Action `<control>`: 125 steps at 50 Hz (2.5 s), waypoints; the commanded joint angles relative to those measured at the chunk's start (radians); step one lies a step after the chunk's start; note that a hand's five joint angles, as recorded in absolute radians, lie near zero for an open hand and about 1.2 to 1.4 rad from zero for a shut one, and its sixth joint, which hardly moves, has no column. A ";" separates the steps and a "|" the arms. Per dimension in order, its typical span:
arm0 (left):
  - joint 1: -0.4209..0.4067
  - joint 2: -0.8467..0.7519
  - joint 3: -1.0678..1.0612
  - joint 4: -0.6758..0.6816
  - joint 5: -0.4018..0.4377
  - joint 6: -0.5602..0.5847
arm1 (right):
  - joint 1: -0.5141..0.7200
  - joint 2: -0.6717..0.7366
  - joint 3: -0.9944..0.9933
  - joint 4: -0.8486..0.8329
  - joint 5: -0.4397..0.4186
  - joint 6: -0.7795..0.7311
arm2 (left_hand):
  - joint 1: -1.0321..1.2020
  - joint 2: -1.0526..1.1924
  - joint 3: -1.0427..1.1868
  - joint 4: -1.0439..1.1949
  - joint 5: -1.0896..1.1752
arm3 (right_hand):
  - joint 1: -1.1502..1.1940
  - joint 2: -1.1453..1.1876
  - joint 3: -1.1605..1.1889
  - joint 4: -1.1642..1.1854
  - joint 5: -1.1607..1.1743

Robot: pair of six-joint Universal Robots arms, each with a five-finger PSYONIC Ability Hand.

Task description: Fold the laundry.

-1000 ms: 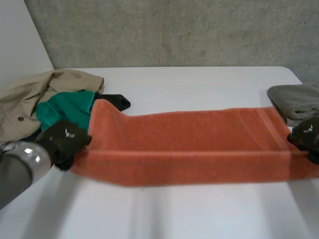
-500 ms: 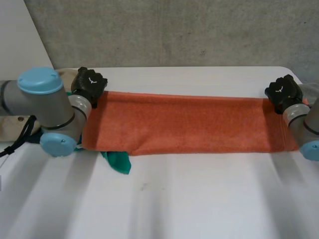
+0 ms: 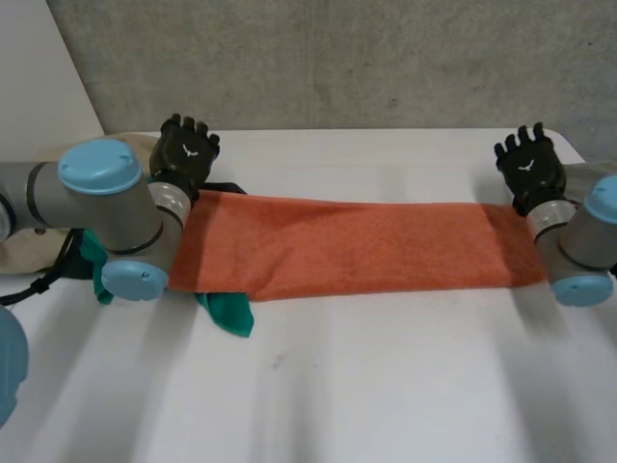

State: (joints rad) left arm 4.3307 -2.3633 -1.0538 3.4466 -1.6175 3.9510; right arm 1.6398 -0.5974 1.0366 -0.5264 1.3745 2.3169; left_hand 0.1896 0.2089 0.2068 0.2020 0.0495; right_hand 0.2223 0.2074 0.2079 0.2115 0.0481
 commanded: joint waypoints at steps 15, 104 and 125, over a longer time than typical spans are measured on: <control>-0.055 0.291 -0.328 0.009 0.021 -0.203 | -0.235 -0.300 0.209 0.686 -0.161 0.133 | -0.015 -0.034 -0.032 -0.027 -0.049 | 0.369 0.384 0.383 0.380 0.369; 0.052 0.461 -0.564 0.045 0.033 -0.292 | -0.509 -0.305 0.272 0.269 -0.092 0.029 | -0.015 -0.034 -0.032 -0.027 -0.049 | 1.174 1.189 1.188 1.185 1.174; 0.092 0.529 -0.620 0.048 0.038 -0.320 | 0.242 -0.503 0.525 -0.035 -0.426 -0.119 | -0.015 -0.034 -0.032 -0.027 -0.049 | 1.174 1.189 1.188 1.185 1.174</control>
State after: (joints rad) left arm 4.4190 -1.8518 -1.6516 3.4930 -1.5790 3.6386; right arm 1.6397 -1.0913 1.4327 -0.4571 1.1095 2.2404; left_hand 0.1896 0.2070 0.2067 0.2020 0.0495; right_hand 1.1053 1.1795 1.1885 1.1976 0.9998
